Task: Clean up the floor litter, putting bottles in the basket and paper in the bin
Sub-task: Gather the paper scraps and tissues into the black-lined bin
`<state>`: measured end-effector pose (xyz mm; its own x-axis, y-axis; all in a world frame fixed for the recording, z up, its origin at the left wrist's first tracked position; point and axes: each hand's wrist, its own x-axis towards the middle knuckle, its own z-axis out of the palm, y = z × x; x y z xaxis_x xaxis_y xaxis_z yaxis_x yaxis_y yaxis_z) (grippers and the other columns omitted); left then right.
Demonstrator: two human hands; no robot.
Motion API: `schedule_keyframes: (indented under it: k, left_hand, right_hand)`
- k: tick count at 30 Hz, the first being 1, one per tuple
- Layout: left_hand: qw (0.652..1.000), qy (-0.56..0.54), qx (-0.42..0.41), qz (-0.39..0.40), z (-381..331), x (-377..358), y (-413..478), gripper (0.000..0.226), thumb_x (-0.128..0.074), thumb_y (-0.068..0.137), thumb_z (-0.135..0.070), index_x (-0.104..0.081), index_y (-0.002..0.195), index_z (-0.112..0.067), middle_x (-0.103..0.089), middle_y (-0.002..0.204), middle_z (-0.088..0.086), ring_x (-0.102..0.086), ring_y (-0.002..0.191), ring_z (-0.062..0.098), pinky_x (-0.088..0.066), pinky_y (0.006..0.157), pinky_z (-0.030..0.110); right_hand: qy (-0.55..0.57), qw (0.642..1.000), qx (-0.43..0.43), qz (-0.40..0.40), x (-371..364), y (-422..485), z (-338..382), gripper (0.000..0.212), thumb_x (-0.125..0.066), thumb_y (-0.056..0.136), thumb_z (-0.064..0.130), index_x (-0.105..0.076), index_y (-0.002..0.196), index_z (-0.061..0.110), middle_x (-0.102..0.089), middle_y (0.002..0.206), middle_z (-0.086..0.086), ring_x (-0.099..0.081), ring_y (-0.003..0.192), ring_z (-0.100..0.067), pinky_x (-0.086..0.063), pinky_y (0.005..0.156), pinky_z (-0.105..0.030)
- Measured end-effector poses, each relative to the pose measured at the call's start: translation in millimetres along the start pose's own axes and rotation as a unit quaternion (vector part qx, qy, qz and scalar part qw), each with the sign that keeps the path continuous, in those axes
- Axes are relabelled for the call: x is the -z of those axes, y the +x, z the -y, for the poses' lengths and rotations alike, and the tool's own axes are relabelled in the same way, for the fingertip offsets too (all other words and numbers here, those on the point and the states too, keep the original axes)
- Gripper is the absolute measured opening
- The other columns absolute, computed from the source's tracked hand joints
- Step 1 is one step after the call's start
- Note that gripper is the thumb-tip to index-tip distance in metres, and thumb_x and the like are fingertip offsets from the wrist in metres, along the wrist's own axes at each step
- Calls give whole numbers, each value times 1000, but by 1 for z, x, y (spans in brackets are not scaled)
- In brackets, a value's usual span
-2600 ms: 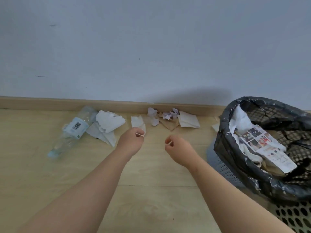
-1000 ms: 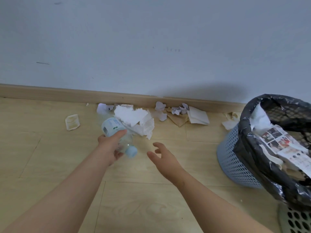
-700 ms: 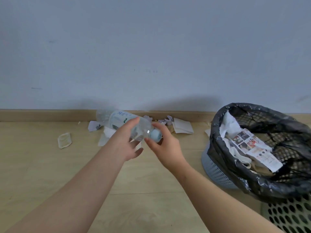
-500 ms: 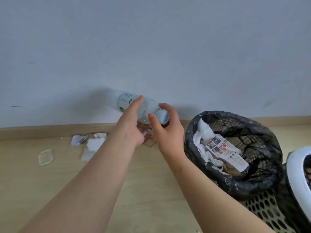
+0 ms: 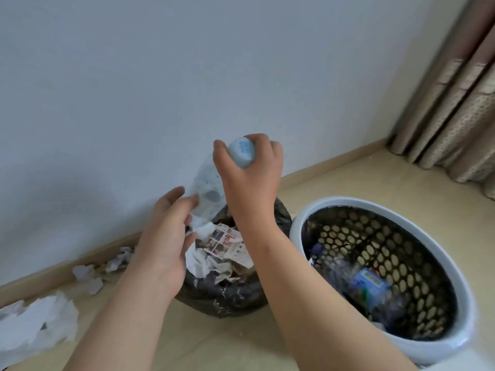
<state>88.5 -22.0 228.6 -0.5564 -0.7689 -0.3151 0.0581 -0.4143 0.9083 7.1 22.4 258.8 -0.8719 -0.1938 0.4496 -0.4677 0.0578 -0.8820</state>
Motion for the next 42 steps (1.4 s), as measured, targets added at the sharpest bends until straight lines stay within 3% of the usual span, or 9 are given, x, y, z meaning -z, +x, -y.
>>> schedule_keyframes:
  k: [6,12,16,20,24,27,32,36,42]
  left_hand:
    - [984,64,14,166,25,-31,-24,23,-56,91,-22,-61,108,-37,-60,116,-17,-51,121,10,-34,110,40]
    - [958,123,12,260,51,-60,-48,29,-53,93,-22,-60,117,-38,-58,121,-21,-51,110,-4,-39,99,26]
    - [949,170,33,263,70,-69,-53,25,-52,95,-23,-62,111,-39,-57,120,-19,-49,114,-1,-38,106,34]
    - [948,202,31,244,72,-62,-48,25,-49,97,-21,-60,115,-34,-58,118,-18,-50,111,-1,-42,102,30]
    - [957,194,40,213,67,-51,-37,18,-50,96,-21,-62,104,-32,-60,110,-12,-56,105,6,-47,96,34]
    - [966,180,41,180,62,-43,-28,17,-52,96,-20,-64,101,-30,-63,108,-8,-61,102,10,-50,91,34]
    - [978,154,42,137,50,-32,-12,17,-53,94,-17,-67,95,-28,-67,105,-2,-64,99,14,-50,86,35]
    - [986,137,43,88,37,-7,2,14,-55,93,-15,-66,95,-24,-70,98,-2,-67,87,12,-52,80,30]
    - [981,189,-44,-14,16,57,31,28,-45,91,-4,-62,86,-26,-67,85,-4,-62,80,12,-48,76,29]
  right_hand:
    - [-62,997,-14,-38,77,43,11,19,-62,76,24,-44,79,26,-55,68,9,-53,64,-15,-53,72,-41]
    - [-170,981,-37,-81,150,71,6,15,-60,73,21,-45,72,23,-48,63,10,-47,62,-13,-41,62,-29]
    - [-331,933,-124,64,150,71,-37,27,-63,82,22,-55,108,23,-47,75,9,-55,77,-16,-46,67,-29]
    - [-398,852,-233,247,127,48,-110,19,-59,86,20,-60,106,19,-58,84,3,-60,81,-19,-55,81,-41]
    - [-435,820,-276,250,119,35,-137,29,-45,87,21,-57,113,24,-63,105,-4,-56,103,-28,-42,97,-47]
    - [-469,836,-228,170,118,41,-131,32,-45,91,29,-51,120,19,-57,116,-6,-50,109,-29,-39,98,-46]
    - [-377,923,-35,68,86,40,-78,28,-46,92,26,-55,119,18,-57,119,-1,-49,110,-22,-40,95,-38]
    - [-243,952,73,169,21,9,-44,21,-49,93,26,-60,108,17,-61,109,1,-53,104,-21,-45,90,-40]
    - [-163,923,10,348,-56,-49,-44,18,-47,91,22,-61,101,14,-63,99,-2,-57,94,-21,-49,82,-37]
